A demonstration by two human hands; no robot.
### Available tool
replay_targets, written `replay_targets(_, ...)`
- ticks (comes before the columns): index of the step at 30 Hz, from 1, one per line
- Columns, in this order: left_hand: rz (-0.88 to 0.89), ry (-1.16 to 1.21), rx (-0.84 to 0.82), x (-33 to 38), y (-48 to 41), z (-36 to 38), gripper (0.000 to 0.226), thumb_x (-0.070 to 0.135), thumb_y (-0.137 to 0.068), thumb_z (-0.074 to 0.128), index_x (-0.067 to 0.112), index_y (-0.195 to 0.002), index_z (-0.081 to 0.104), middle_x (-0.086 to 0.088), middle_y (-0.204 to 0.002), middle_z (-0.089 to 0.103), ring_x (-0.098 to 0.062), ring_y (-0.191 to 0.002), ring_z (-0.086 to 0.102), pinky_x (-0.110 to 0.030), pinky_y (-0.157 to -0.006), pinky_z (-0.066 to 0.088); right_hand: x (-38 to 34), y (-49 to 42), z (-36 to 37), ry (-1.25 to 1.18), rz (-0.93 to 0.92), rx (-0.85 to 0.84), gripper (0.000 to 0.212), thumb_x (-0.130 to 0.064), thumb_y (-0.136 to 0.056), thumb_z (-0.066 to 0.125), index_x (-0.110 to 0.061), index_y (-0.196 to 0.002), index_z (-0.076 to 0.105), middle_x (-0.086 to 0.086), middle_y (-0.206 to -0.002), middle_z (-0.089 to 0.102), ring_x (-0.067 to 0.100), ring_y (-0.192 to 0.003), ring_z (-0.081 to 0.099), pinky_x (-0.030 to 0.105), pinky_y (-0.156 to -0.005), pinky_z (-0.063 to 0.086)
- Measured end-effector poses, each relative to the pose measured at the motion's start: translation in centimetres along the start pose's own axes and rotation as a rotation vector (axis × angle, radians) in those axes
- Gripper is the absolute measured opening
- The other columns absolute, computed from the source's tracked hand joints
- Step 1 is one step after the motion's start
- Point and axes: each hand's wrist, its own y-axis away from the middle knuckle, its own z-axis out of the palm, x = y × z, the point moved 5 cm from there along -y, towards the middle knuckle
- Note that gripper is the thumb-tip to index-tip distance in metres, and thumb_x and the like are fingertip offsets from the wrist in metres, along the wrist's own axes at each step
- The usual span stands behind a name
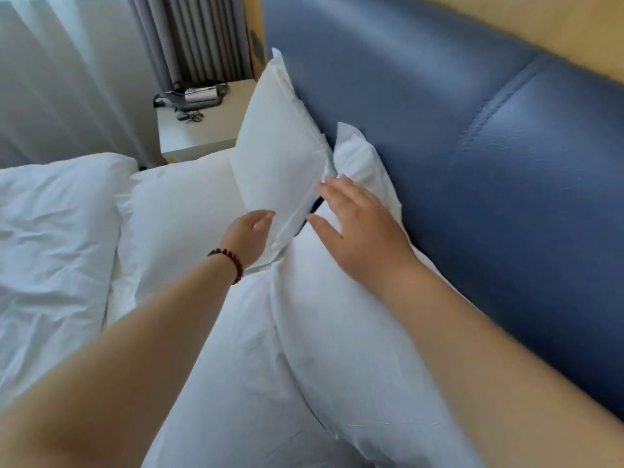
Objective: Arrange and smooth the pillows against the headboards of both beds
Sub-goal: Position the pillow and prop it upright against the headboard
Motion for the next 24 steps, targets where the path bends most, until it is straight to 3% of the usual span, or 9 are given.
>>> replay_targets(4,-0.095,0.04,0.029,-5.8,1.2,-1.8,0.031,0.032,-0.1,0.048,0.019,-0.121,0.067,0.002,-0.125,0.065,-0.015,-0.118,0.057,-0.022,-0.094,0.036,-2.2,-6.0,3.3,0.291,-0.116,-0.239,0.045,-0.044,-0.099,0.044,-0.022,-0.138,0.053,0.0,-0.138,0.056,0.023,-0.127,0.049,0.036,-0.109,0.032)
replay_targets(8,-0.177,0.005,-0.003,-11.0,1.3,-2.7,0.031,0.03,-0.1,0.049,0.017,-0.123,0.065,-0.001,-0.124,0.066,-0.016,-0.112,0.058,-0.021,-0.087,0.035,-3.0,-10.4,8.8,0.441,-0.118,-0.641,0.043,-0.05,-0.097,0.046,-0.031,-0.135,0.053,-0.005,-0.14,0.053,0.02,-0.128,0.047,0.037,-0.104,0.039)
replay_targets(13,-0.295,-0.071,-0.208,-16.9,-0.9,-1.8,0.035,0.036,-0.099,0.049,0.023,-0.13,0.059,0.002,-0.129,0.061,-0.02,-0.122,0.054,-0.024,-0.095,0.035,-1.3,-13.5,14.8,0.621,-0.072,-0.977,0.045,-0.05,-0.095,0.053,-0.031,-0.135,0.053,-0.006,-0.137,0.054,0.021,-0.126,0.049,0.036,-0.103,0.038)
replay_targets(15,-0.294,-0.121,-0.306,-18.2,-2.3,-0.7,0.034,0.041,-0.099,0.048,0.026,-0.126,0.061,0.004,-0.127,0.062,-0.018,-0.119,0.054,-0.027,-0.097,0.037,-0.1,-14.3,16.0,0.67,-0.053,-1.047,0.047,-0.052,-0.094,0.053,-0.032,-0.137,0.052,-0.007,-0.138,0.053,0.021,-0.127,0.048,0.037,-0.104,0.037)
replay_targets(20,-0.313,-0.251,-0.524,-19.1,-5.9,2.1,0.04,0.06,-0.096,0.039,0.029,-0.103,0.064,0.006,-0.105,0.063,-0.017,-0.098,0.057,-0.029,-0.084,0.042,2.7,-14.7,17.5,0.58,-0.009,-1.106,0.045,-0.051,-0.095,0.052,-0.033,-0.137,0.052,-0.009,-0.133,0.057,0.019,-0.121,0.052,0.035,-0.102,0.039)
replay_targets(24,-0.298,-0.296,-0.582,-20.9,-7.8,4.3,0.039,0.063,-0.092,0.042,0.029,-0.088,0.061,0.003,-0.103,0.065,-0.019,-0.098,0.058,-0.032,-0.085,0.044,6.0,-14.1,18.3,0.55,0.052,-1.076,0.036,-0.045,-0.098,0.049,-0.028,-0.128,0.059,-0.003,-0.108,0.07,0.02,-0.095,0.066,0.034,-0.092,0.049)
